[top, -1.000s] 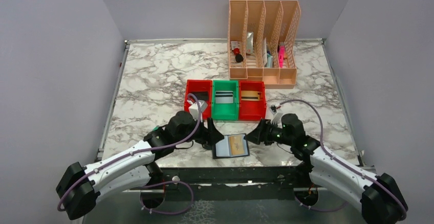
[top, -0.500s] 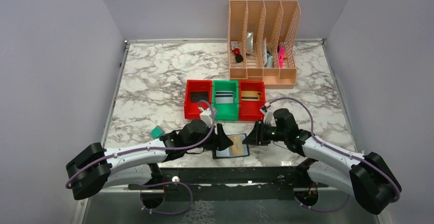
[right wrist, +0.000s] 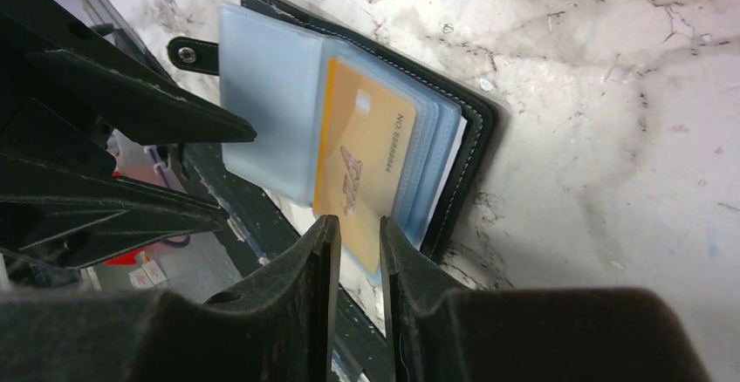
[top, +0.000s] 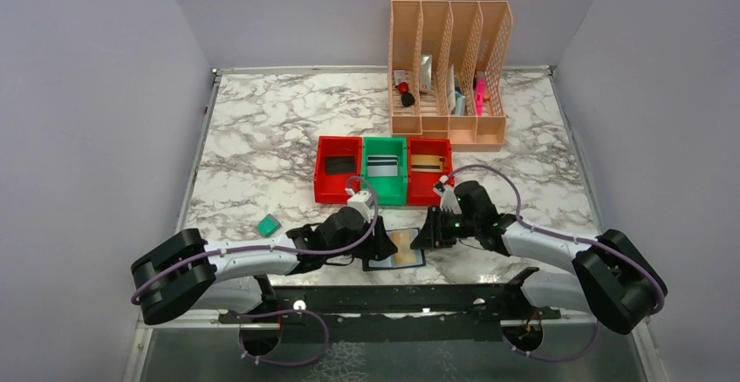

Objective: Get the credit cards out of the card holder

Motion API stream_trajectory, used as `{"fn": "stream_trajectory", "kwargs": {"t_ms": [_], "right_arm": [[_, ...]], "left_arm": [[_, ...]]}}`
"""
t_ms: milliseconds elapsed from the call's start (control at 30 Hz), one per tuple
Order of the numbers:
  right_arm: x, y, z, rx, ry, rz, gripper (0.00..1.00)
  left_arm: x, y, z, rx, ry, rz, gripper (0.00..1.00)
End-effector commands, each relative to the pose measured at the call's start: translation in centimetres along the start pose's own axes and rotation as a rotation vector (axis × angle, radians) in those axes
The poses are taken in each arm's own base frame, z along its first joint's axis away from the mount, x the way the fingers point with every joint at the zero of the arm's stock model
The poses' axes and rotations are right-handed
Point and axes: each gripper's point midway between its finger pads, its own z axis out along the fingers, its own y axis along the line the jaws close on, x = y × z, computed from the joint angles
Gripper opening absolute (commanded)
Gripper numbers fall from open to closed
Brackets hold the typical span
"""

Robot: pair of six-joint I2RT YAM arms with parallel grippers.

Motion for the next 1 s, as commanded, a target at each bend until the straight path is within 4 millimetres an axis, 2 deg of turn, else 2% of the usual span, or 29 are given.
{"fn": "stream_trajectory", "kwargs": {"t_ms": [0,233,367,733,967], "right_arm": [[-0.7,0.5,0.6,-0.022,0.007,-0.047,0.28],[0.5,-1.6,1.4,0.044,0.041,-0.005,0.20],[1.0,-2.6,1.3,0.080,0.035,0.017,0.20],[1.6,-2.6,1.2,0.070,0.049,0.027,0.19],[-0.8,-0.7,-0.1,0.070,-0.016,-0.028,0.20]], "left_arm": [[-0.6,-0.3,0.6,-0.005,-0.029,-0.001,0.49],[0.2,0.2,1.2,-0.020,-0.001,0.001,0.46],[0.6,0.9,1.4,-0.042,0.004,-0.007,0.43],[1.5,2.9,1.5,-0.090,-0.020,-0.076,0.32],[1.5,3.6,0.8,-0.100,-0.048,-0.092,0.29]]}}
